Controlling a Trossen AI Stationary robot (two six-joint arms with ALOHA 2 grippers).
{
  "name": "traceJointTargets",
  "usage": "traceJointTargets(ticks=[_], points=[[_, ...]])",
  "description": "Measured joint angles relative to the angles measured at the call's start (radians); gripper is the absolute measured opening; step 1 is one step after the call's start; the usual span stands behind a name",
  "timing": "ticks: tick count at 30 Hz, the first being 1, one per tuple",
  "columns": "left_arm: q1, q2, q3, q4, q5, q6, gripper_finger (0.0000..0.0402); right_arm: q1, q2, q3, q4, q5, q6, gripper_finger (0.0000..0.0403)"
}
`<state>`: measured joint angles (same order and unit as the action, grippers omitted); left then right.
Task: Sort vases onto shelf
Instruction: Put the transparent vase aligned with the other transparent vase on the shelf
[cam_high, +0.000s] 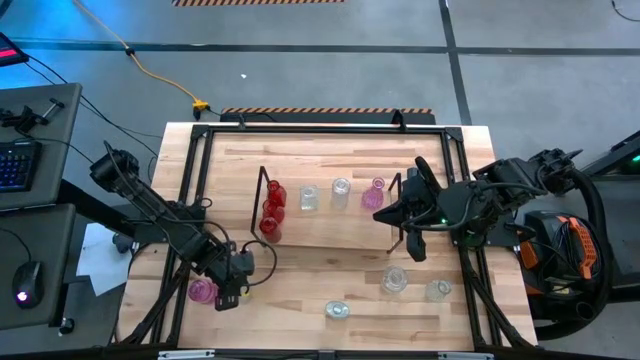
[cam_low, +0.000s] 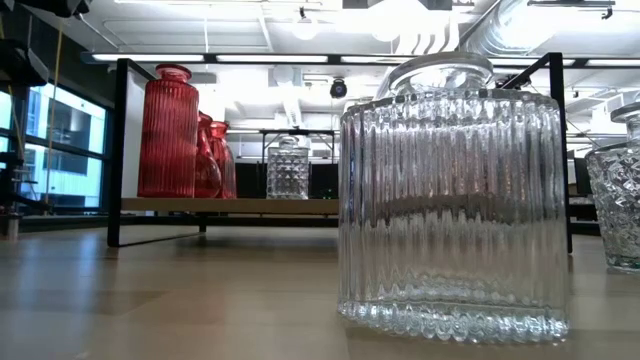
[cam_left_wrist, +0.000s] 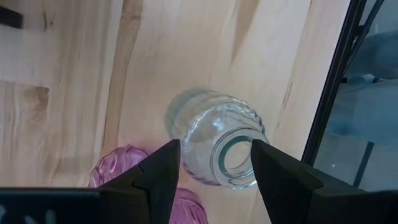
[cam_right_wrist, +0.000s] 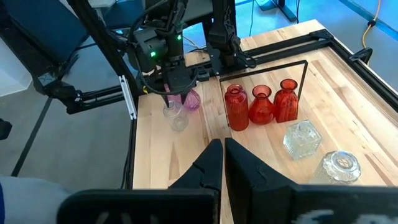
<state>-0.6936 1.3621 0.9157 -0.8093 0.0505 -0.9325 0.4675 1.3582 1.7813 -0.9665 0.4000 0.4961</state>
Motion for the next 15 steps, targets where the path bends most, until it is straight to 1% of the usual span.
traceJointTargets(ticks=[15], points=[[0.000, 0.000, -0.001, 0.002, -0.036, -0.018, 0.0186, 0.000, 0.000, 0.000, 0.000, 0.001, -0.007, 0.0000]])
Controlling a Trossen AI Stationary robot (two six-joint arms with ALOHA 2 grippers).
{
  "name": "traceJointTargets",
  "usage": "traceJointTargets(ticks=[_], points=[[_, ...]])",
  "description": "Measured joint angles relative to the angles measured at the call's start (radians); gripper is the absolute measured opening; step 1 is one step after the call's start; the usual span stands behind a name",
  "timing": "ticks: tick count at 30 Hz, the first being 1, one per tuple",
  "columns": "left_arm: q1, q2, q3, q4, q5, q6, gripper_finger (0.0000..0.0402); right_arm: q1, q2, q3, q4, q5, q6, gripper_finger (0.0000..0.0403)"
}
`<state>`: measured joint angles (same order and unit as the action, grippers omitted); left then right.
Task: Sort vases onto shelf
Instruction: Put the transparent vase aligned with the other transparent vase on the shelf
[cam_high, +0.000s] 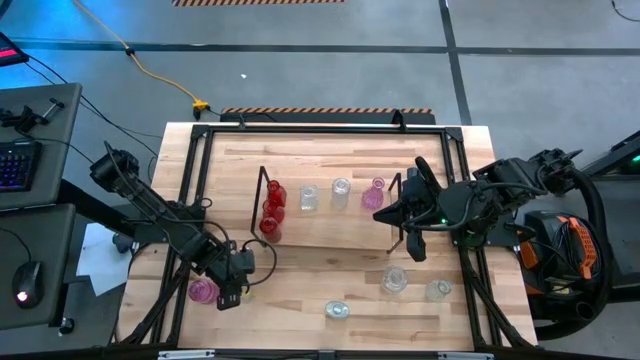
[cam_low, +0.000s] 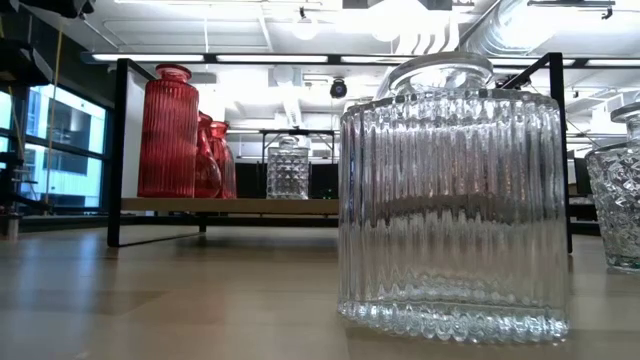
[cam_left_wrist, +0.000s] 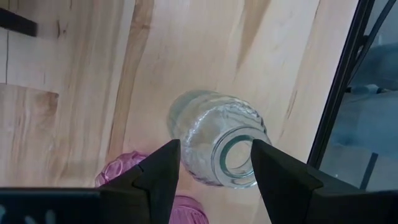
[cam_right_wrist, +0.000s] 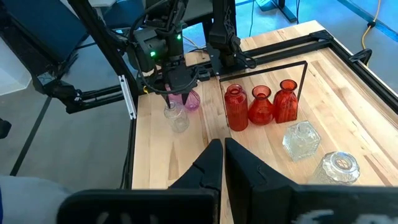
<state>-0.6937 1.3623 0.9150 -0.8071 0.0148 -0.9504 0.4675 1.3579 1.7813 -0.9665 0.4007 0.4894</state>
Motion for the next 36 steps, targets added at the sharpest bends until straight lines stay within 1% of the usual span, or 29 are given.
traceJointTargets(ticks=[5, 10, 15, 17, 19, 26, 28, 32, 36], points=[[0.001, 0.025, -0.006, -0.019, -0.009, 0.000, 0.0186, 0.000, 0.000, 0.000, 0.000, 0.000, 0.002, 0.0000], [0.000, 0.069, 0.001, 0.026, 0.033, 0.015, 0.0186, 0.000, 0.000, 0.000, 0.000, 0.000, 0.002, 0.0000], [0.006, 0.075, -0.001, 0.077, 0.032, 0.042, 0.0183, 0.000, 0.000, 0.000, 0.000, 0.000, 0.002, 0.0000], [0.008, 0.075, -0.001, 0.072, 0.033, 0.044, 0.0170, 0.000, 0.000, 0.000, 0.000, 0.001, 0.001, 0.0000], [0.008, 0.075, 0.000, 0.074, 0.035, 0.045, 0.0149, 0.000, 0.000, 0.000, 0.000, 0.001, 0.002, 0.0000], [0.009, 0.075, 0.001, 0.065, 0.077, 0.043, 0.0044, 0.000, 0.000, 0.000, 0.000, 0.002, 0.002, 0.0000], [0.008, 0.066, 0.009, 0.050, 0.081, 0.041, 0.0022, 0.000, 0.000, 0.000, 0.000, 0.002, 0.002, 0.0000], [0.009, 0.061, 0.030, 0.027, 0.078, 0.035, 0.0020, 0.000, 0.000, 0.000, 0.007, 0.002, 0.000, 0.0000], [0.012, 0.059, 0.045, 0.008, 0.078, 0.024, 0.0037, 0.000, 0.000, 0.000, 0.007, 0.002, 0.000, 0.0000]])
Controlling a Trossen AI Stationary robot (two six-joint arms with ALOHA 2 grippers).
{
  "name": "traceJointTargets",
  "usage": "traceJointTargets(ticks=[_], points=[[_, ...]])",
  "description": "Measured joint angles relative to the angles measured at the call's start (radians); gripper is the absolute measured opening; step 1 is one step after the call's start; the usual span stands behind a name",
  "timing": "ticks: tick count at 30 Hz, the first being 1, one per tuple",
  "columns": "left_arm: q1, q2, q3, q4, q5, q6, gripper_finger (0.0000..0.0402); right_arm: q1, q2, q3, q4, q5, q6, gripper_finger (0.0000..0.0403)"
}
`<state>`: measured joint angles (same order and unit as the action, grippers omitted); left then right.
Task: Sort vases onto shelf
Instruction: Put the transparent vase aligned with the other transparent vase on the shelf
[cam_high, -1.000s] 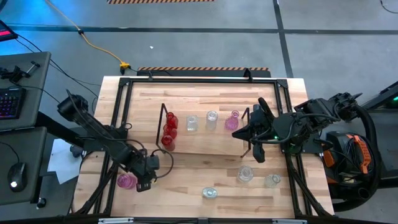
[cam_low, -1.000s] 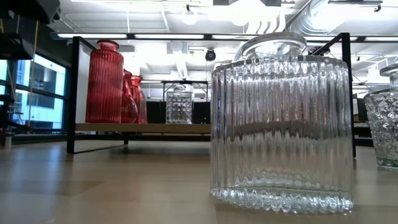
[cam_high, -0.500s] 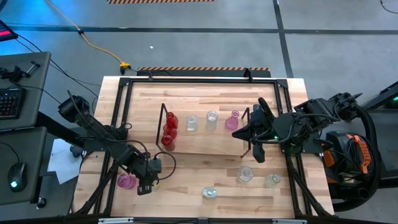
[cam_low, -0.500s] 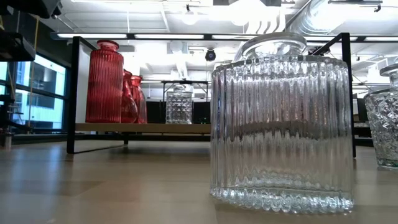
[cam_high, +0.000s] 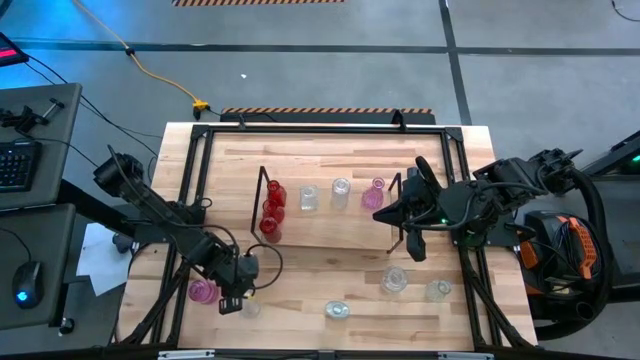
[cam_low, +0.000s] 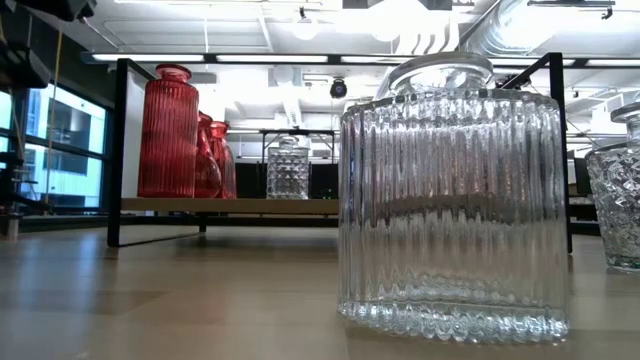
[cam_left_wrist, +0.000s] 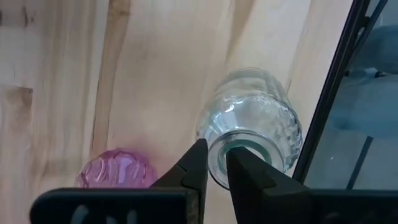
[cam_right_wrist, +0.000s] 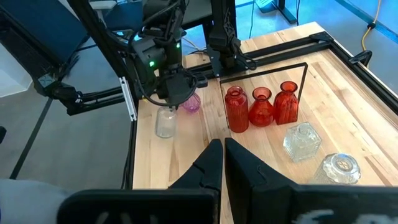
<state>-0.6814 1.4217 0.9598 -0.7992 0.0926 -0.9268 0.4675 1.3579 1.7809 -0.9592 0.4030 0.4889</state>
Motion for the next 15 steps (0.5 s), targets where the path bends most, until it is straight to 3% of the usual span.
traceJointTargets(ticks=[15], points=[[0.067, -0.001, 0.187, -0.082, -0.012, 0.068, 0.0032, 0.000, 0.000, 0.000, 0.000, -0.001, 0.000, 0.0000]])
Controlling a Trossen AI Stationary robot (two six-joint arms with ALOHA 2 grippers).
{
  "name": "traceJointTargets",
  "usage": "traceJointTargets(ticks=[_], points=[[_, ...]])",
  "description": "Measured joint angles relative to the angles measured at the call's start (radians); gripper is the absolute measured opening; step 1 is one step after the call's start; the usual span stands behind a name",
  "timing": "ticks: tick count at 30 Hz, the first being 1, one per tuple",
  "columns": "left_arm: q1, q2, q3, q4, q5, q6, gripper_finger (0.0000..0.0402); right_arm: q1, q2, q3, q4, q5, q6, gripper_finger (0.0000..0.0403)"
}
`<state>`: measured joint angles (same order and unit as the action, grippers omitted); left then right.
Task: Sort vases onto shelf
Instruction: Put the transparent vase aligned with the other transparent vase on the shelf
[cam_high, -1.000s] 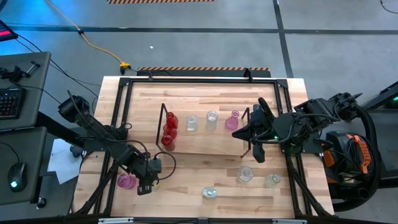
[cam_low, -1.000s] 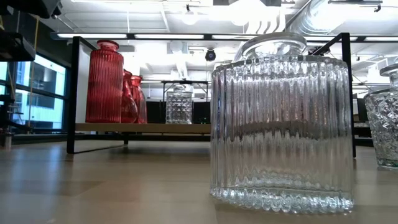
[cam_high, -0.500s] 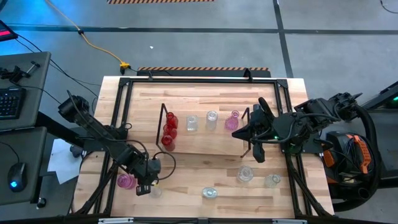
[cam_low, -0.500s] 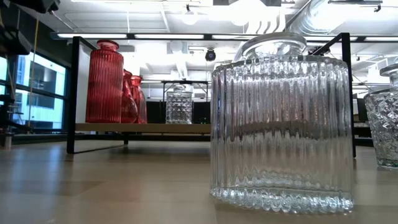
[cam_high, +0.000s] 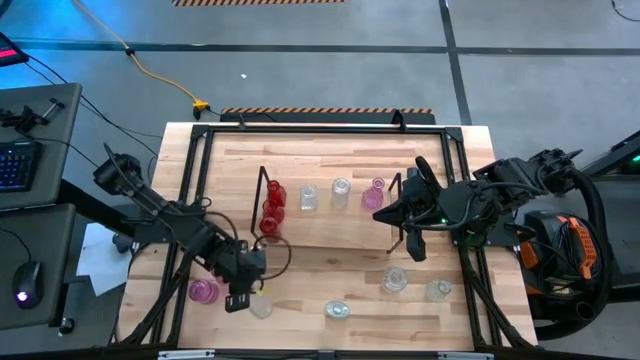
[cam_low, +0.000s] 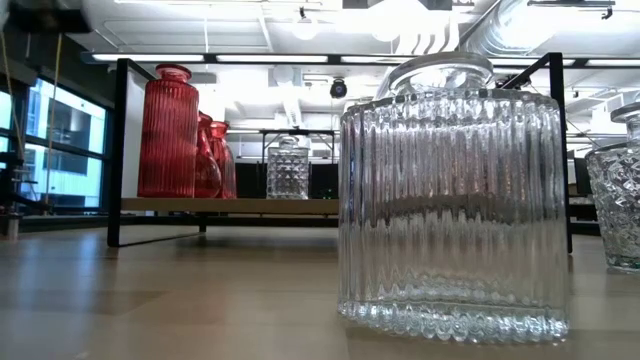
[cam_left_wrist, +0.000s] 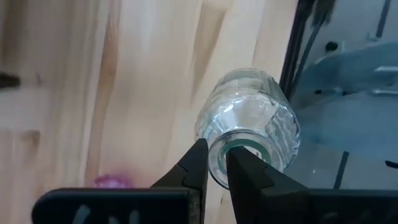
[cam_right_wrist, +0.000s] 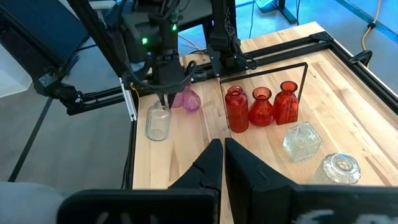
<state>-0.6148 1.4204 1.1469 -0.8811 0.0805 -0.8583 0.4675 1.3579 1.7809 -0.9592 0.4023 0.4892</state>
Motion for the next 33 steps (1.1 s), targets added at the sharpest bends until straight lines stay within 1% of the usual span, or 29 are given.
traceJointTargets(ticks=[10, 17, 19, 22, 29, 33], points=[[0.144, 0.000, 0.183, -0.016, -0.016, 0.186, 0.0028, 0.000, 0.000, 0.000, 0.000, 0.000, 0.007, 0.0000], [0.240, 0.013, 0.309, -0.007, -0.076, 0.370, 0.0027, 0.000, 0.000, 0.000, 0.000, -0.001, 0.007, 0.0000], [0.265, 0.038, 0.354, -0.012, -0.095, 0.428, 0.0028, 0.000, 0.000, 0.000, 0.000, -0.001, 0.007, 0.0000], [0.307, 0.094, 0.436, -0.022, -0.095, 0.520, 0.0028, 0.000, 0.000, 0.000, 0.000, -0.001, 0.007, 0.0000], [0.408, 0.270, 0.633, -0.251, -0.096, 0.712, 0.0029, 0.000, 0.000, 0.000, -0.001, -0.002, 0.030, 0.0000], [0.453, 0.346, 0.682, -0.305, -0.097, 0.790, 0.0029, 0.008, 0.000, 0.000, -0.001, -0.001, 0.029, 0.0000]])
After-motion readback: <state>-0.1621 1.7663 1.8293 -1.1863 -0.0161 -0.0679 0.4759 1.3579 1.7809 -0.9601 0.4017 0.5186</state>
